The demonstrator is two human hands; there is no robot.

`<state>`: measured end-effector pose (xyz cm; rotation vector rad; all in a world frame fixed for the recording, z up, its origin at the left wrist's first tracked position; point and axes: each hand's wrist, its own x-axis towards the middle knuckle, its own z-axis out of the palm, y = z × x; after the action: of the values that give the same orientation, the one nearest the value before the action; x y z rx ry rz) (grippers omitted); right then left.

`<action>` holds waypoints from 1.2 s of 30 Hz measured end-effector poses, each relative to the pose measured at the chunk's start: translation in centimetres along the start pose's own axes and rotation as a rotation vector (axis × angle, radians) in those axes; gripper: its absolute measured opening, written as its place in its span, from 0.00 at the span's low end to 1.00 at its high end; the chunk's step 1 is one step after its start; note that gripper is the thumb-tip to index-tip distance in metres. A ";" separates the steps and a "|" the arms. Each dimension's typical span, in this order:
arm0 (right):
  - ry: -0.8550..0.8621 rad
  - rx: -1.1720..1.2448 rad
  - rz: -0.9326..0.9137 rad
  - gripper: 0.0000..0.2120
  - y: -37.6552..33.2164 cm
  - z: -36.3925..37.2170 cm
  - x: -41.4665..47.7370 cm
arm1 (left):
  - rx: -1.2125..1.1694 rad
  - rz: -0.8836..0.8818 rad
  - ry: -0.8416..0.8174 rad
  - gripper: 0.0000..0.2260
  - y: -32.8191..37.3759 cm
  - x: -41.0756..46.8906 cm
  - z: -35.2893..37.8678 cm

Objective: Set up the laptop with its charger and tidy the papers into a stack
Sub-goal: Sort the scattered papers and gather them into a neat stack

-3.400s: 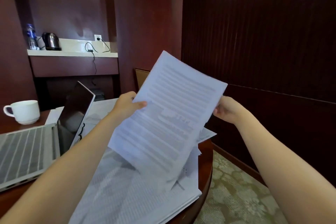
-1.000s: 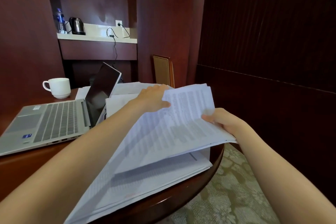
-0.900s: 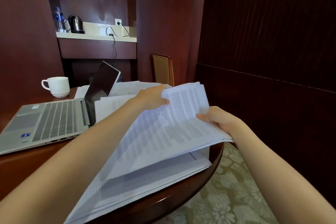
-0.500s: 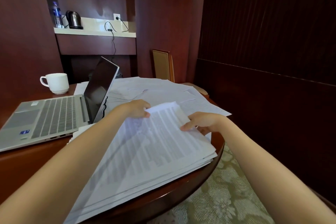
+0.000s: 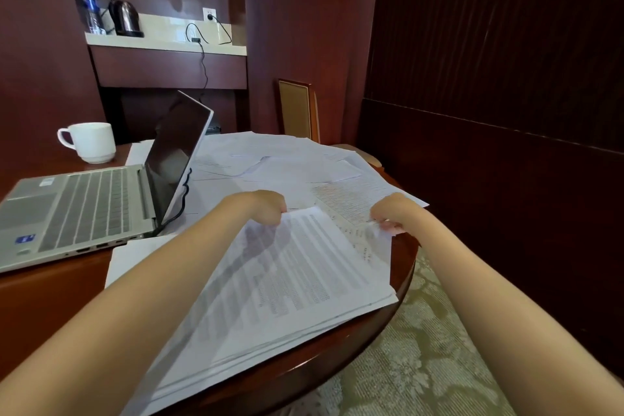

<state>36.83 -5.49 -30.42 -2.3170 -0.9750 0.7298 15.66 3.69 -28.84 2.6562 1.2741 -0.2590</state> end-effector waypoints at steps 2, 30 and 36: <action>0.200 0.058 0.025 0.09 1.1 0.0 1.4 | -0.058 -0.012 0.028 0.16 0.4 0.4 0.5; 0.575 0.420 -0.139 0.11 1.9 0.6 6.0 | 0.123 0.140 0.340 0.22 3.0 4.8 2.6; 0.708 0.778 -0.007 0.14 3.6 -1.0 6.0 | 0.063 0.134 0.336 0.22 3.2 5.0 2.5</action>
<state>42.80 -3.43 -33.64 -1.6560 -0.2860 0.1736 21.07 4.91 -32.15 2.9135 1.1801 0.1772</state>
